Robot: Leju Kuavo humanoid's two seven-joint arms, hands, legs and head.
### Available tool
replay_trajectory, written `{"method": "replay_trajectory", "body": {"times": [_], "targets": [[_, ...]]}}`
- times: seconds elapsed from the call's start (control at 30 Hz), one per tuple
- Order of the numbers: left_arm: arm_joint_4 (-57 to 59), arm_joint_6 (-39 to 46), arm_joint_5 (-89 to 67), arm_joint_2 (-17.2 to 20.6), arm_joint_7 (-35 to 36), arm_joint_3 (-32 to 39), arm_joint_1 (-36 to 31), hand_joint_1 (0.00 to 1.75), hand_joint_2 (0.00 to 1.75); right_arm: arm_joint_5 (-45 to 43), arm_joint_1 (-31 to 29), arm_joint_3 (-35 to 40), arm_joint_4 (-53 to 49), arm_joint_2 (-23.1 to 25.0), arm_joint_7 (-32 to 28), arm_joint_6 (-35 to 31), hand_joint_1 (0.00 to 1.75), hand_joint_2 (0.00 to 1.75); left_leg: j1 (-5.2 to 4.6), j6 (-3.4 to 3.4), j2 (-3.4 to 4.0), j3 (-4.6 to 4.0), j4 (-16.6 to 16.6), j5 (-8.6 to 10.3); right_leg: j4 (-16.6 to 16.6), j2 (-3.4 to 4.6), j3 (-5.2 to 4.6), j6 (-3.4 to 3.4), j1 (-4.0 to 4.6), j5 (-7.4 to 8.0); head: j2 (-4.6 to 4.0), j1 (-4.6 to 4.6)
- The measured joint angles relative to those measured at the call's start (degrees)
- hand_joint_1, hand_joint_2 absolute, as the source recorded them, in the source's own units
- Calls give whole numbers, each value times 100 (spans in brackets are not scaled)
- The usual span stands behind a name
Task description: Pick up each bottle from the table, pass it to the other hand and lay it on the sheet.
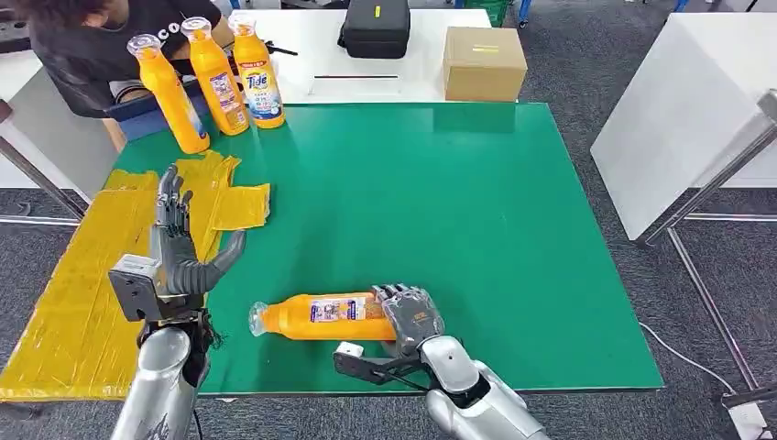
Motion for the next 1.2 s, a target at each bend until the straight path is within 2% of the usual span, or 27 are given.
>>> {"method": "replay_trajectory", "body": {"times": [0.17, 0.33, 0.53, 0.83, 1.0, 1.2], "targets": [[-42, 0, 15, -7, 4, 0, 23, 0, 175, 2, -8, 0, 0, -24, 7, 9, 175, 175, -1, 0, 0, -1, 0, -1, 0, 0, 0, 0, 0, 0, 0, 0], [-220, 37, 35, -7, 22, 2, 161, 0, 175, -295, 61, -81, -66, -61, -107, -508, 175, 175, -1, 1, -3, -10, 0, -1, 0, 0, -2, 1, 0, 0, 0, 2], [-358, 160, 168, -11, -15, 11, 314, 0, 175, -1229, 270, -612, -442, -50, -781, -1533, 175, 175, 2, 2, -1, -36, 1, 6, 2, 1, -7, 1, 0, 1, 0, 2], [-302, 315, 400, -31, -151, 13, 215, 0, 175, -1926, 211, -1185, -420, 179, -1384, -2090, 175, 175, 2, 2, -2, -38, 1, 5, 2, 1, -10, 1, 0, 1, 0, 0], [-164, 226, 747, -28, -251, 22, 162, 0, 175, -2611, 146, -1381, -228, 288, -2062, -2469, 175, 175, 2, 2, -1, -38, 1, 5, 2, 1, -10, 1, 0, 1, 0, 2], [350, -1050, 1670, -22, 293, 13, -87, 0, 175, -3747, -167, -1598, 307, 490, -3387, -2826, 175, 175, 2, 3, -1, -41, 1, 7, 3, 1, -13, 1, 0, 3, 0, 0]]}}
